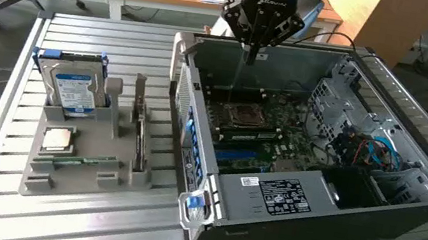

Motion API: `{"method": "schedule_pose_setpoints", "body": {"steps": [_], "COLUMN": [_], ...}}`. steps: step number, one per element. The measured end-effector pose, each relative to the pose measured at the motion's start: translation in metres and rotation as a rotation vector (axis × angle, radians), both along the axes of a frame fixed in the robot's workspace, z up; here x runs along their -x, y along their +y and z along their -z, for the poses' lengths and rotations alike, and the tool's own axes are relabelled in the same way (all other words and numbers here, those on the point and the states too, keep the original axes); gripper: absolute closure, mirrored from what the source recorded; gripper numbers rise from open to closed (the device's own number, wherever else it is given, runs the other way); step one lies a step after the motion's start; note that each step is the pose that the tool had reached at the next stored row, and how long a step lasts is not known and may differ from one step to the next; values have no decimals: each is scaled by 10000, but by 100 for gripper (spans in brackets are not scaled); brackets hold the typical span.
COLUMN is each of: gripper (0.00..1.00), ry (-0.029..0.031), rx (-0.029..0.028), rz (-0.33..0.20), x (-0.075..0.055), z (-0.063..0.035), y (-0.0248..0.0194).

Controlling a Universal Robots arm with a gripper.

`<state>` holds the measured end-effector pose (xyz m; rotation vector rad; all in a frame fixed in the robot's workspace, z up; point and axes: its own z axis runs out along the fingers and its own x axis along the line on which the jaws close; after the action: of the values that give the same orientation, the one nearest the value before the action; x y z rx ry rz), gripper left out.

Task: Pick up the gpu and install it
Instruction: 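Reach for the gpu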

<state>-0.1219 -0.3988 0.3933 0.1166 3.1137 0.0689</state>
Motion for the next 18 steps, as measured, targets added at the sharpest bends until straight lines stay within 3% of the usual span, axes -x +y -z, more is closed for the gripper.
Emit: {"method": "schedule_pose_setpoints", "body": {"steps": [18], "gripper": [89], "ry": [-1], "rx": [0], "rz": [0], "x": [74], "z": [0], "y": [0]}}
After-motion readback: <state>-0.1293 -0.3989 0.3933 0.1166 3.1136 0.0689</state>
